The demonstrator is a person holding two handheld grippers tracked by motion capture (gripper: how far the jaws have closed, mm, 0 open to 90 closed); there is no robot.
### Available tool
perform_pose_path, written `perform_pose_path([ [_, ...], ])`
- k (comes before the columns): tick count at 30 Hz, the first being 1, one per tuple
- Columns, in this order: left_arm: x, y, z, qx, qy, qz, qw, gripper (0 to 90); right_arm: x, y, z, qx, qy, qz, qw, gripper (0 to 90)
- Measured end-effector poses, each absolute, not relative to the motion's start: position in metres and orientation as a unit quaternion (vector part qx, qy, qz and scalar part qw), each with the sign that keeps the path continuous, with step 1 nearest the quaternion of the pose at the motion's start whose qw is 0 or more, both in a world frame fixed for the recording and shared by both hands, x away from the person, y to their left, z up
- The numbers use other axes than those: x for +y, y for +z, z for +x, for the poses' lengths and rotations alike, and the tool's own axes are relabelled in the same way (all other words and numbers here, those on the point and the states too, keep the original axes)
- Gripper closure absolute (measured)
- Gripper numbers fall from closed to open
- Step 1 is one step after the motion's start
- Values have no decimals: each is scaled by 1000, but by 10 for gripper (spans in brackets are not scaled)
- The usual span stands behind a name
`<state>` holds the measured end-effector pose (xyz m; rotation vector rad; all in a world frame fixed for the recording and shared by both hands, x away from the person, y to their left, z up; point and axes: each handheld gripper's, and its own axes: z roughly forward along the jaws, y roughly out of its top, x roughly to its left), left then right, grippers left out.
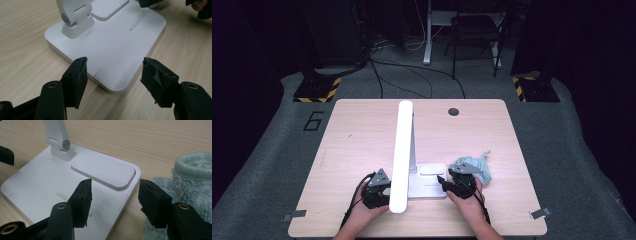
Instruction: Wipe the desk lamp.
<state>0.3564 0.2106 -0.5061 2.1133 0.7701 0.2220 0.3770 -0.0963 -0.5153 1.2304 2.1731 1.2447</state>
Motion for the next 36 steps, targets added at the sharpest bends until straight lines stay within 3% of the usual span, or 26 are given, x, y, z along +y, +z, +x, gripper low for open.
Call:
perform_pose_path([
  [9,212,-501,365,315,92,833,445,372,-96,-512,366,783,443,391,194,407],
  [19,214,-492,367,317,105,825,456,368,-106,-497,346,800,449,363,164,393],
  [30,234,-490,362,333,111,817,458,368,-158,-489,324,769,458,409,180,394],
  [36,239,-492,368,351,129,805,462,368,-181,-497,333,747,451,449,192,396],
])
